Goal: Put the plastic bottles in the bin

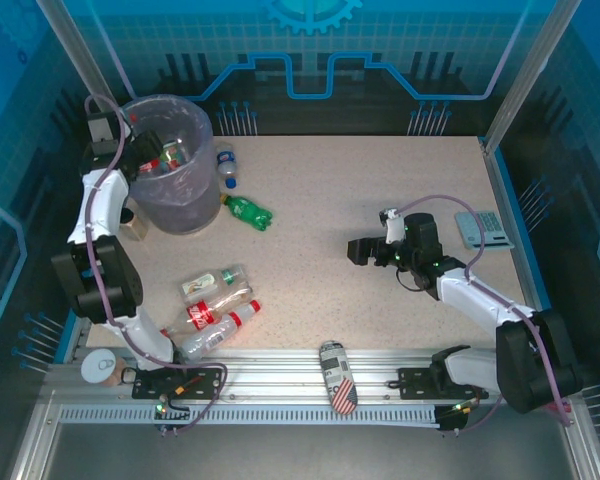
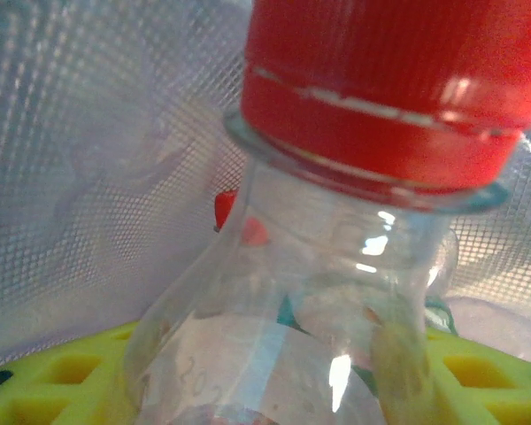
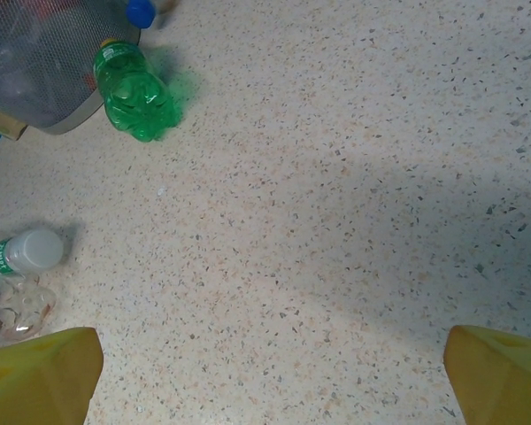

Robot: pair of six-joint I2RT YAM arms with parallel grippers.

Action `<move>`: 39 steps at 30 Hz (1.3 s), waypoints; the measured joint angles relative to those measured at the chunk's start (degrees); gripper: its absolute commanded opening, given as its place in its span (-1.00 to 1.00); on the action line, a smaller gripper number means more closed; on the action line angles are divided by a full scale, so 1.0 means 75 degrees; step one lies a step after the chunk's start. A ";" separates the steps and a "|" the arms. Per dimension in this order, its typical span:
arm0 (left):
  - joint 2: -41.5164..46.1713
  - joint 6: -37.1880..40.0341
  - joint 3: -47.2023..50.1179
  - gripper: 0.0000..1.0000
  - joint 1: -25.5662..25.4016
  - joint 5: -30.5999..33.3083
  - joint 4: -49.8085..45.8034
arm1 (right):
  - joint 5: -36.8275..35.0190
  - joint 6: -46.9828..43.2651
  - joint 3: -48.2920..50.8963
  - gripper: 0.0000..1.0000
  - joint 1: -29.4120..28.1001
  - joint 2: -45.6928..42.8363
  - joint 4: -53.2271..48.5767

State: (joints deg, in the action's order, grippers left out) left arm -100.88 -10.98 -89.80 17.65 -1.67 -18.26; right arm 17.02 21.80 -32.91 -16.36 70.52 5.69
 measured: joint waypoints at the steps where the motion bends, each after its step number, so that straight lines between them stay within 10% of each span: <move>1: -0.0029 0.0003 0.0003 -0.94 -0.0009 0.0023 0.0029 | 0.0000 0.0000 0.0012 0.99 0.0000 0.0012 0.0020; 19: -0.0073 0.0032 -0.0006 0.98 -0.0052 -0.0026 -0.0041 | 0.0017 -0.0061 0.0020 0.99 0.0000 0.0085 0.0041; 39: 0.1513 0.0085 -0.0283 0.98 -0.0137 -0.0143 -0.0801 | -0.0277 -0.1040 -0.0603 0.99 -0.0341 0.0111 -0.0682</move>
State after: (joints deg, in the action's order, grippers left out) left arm -89.54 -10.35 -91.92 16.62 -2.74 -24.27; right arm 14.94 14.00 -37.43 -18.92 71.35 0.58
